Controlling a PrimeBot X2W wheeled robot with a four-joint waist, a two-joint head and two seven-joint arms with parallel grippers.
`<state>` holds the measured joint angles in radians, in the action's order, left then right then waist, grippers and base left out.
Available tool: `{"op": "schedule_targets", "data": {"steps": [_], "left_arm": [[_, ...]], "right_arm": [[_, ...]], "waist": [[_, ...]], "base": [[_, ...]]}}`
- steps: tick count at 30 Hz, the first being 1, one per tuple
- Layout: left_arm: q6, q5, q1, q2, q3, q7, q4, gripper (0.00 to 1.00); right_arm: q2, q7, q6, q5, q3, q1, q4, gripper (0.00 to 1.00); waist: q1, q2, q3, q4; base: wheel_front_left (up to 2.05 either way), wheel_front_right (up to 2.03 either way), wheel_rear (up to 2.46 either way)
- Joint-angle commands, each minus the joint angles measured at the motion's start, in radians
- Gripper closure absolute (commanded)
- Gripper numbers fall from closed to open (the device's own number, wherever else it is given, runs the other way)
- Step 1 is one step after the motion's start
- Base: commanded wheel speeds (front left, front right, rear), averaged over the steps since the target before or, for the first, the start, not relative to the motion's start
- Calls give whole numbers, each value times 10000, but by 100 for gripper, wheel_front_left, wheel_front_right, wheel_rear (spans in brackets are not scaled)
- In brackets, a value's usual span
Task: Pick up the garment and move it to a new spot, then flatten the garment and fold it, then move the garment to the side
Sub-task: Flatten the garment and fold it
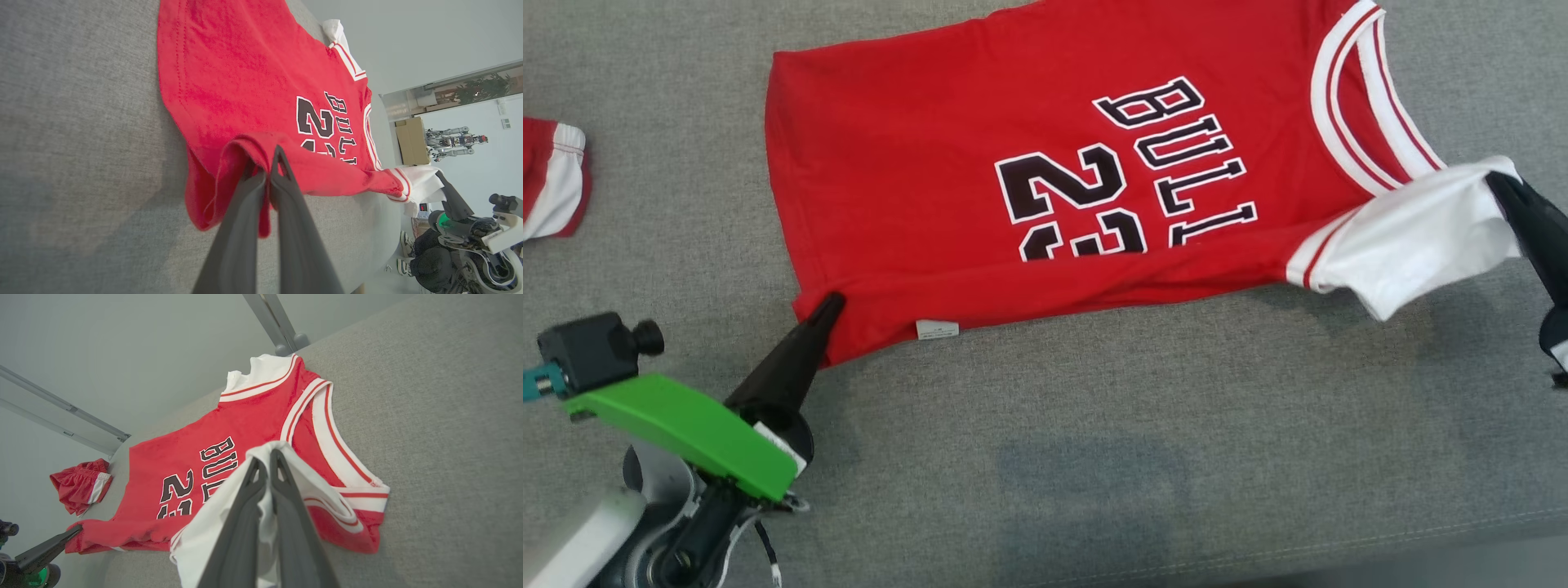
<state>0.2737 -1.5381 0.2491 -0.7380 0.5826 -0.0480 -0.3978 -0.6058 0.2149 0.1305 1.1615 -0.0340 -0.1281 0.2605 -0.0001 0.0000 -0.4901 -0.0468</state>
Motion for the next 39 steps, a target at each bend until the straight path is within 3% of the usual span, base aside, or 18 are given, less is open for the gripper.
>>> {"op": "schedule_targets", "data": {"steps": [1,6,15,17,18,19,20,24,28,35,39], "left_arm": [[152,-99,392,-25,-65,237,118,100],[622,-729,1363,439,-97,1025,1170,100],[601,-548,2114,786,330,1602,2137,98],[681,-490,2268,809,389,1689,2276,71],[734,-504,2331,829,385,1710,2348,29],[786,-476,2411,827,379,1742,2428,0],[834,-434,2497,828,381,1754,2516,0],[975,-330,2740,882,371,1714,2747,0],[885,131,2811,818,337,1260,2605,0],[1091,1752,1721,14,699,-123,1608,0],[1253,2203,1115,-268,1197,-165,1144,0]], "right_arm": [[36,197,4,-272,148,-511,-300,100],[637,641,4,-797,726,-2245,-1637,100],[1116,830,4,-1369,1198,-3383,-3117,100],[1139,908,4,-1526,1204,-3580,-3445,100],[1202,838,4,-1680,1116,-3729,-3687,100],[1289,779,4,-1832,1024,-3906,-3946,85],[1400,807,4,-1978,1030,-4086,-4152,0],[1666,829,4,-2615,1034,-4794,-4714,0],[1719,572,4,-2958,905,-4845,-4501,0],[728,378,3,-4310,801,-2979,-3126,0],[342,771,3,-4965,651,-1973,-2512,0]], "waist": [[1,0,-241,162],[1,0,-434,258],[1,0,-465,281],[1,0,-430,311],[1,0,-407,321],[1,0,-373,327],[1,0,-344,332],[1,0,-216,374],[1,0,-34,455],[1,0,493,449],[1,0,556,407]], "base": [[0,0,0],[0,0,0],[0,0,0],[0,0,0],[0,0,0],[0,0,0],[0,0,0],[0,0,0],[0,0,0],[0,0,0],[0,0,0]]}}
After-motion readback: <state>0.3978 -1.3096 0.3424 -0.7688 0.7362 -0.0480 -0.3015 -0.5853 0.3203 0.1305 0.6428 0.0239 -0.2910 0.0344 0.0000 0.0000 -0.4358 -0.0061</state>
